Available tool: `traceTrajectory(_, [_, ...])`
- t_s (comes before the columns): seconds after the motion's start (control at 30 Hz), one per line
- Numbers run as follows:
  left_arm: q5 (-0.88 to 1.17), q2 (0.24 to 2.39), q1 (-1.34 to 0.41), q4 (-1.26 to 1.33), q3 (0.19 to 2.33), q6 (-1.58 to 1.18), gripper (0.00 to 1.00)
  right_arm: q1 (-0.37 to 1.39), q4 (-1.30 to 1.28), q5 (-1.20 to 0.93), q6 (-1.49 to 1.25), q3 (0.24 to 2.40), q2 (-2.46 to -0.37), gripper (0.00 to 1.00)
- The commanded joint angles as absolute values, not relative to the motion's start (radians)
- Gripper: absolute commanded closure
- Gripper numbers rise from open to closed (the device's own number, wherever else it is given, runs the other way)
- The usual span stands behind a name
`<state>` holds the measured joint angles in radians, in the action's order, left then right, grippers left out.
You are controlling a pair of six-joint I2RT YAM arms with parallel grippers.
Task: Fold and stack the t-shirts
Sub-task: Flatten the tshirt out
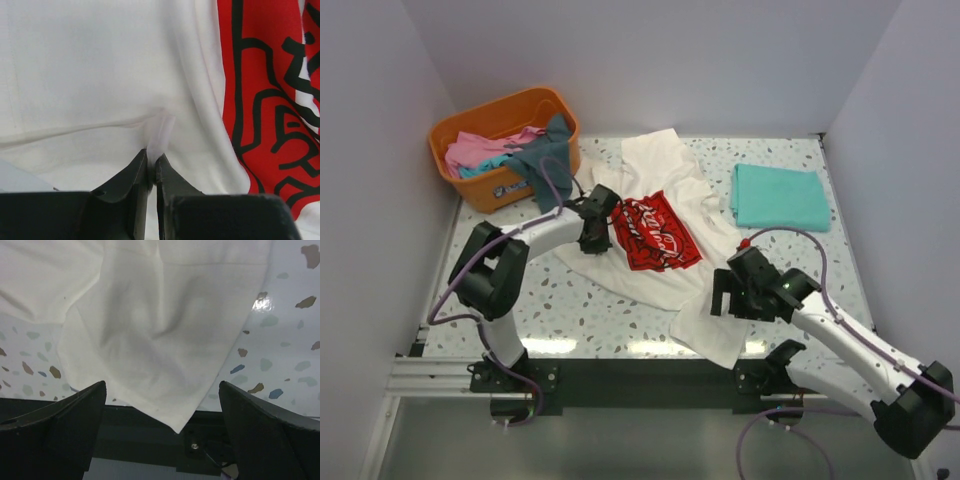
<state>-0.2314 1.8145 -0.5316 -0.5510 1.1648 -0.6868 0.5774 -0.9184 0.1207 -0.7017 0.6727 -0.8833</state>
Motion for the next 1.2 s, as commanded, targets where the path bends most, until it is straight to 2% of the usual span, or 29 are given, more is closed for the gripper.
traceTrajectory(0.0, [-0.239,1.712,-0.541,-0.558,1.158,-0.683,0.85,0.695,-0.997,0.188,-0.833,0.675,-0.913,0.01])
traceTrajectory(0.13, [-0.25,1.62,-0.56,-0.577,1.095,-0.709,0.94,0.839,-1.075,0.227,-0.99,0.703,-0.91,0.01])
traceTrajectory(0.37, [-0.304,1.369,-0.612,-0.611,0.927,-0.828,0.95,1.106,-1.173,0.178,-1.213,0.672,-0.988,0.01])
traceTrajectory(0.43, [-0.302,1.324,-0.621,-0.612,0.875,-0.86,0.98,1.149,-1.154,0.173,-1.217,0.667,-1.006,0.01])
traceTrajectory(0.63, [-0.331,1.22,-0.638,-0.633,0.818,-0.91,1.0,1.15,-0.913,0.153,-1.085,0.608,-1.077,0.05])
traceTrajectory(0.8, [-0.354,1.203,-0.638,-0.666,0.821,-0.931,1.0,1.15,-0.887,0.124,-1.084,0.575,-1.179,0.1])
traceTrajectory(0.83, [-0.36,1.198,-0.638,-0.667,0.821,-0.942,1.0,1.15,-0.881,0.114,-1.094,0.566,-1.199,0.15])
traceTrajectory(1.0, [-0.368,1.173,-0.638,-0.65,0.81,-0.957,1.0,1.15,-0.928,0.149,-1.13,0.519,-1.186,0.23])
traceTrajectory(1.1, [-0.365,1.175,-0.638,-0.641,0.819,-0.957,1.0,1.149,-0.914,0.182,-1.129,0.515,-1.16,0.34])
traceTrajectory(1.13, [-0.365,1.175,-0.638,-0.637,0.824,-0.956,1.0,1.147,-0.905,0.228,-1.131,0.526,-1.155,0.48])
traceTrajectory(1.17, [-0.365,1.178,-0.638,-0.635,0.836,-0.95,1.0,1.143,-0.896,0.253,-1.121,0.537,-1.154,0.56])
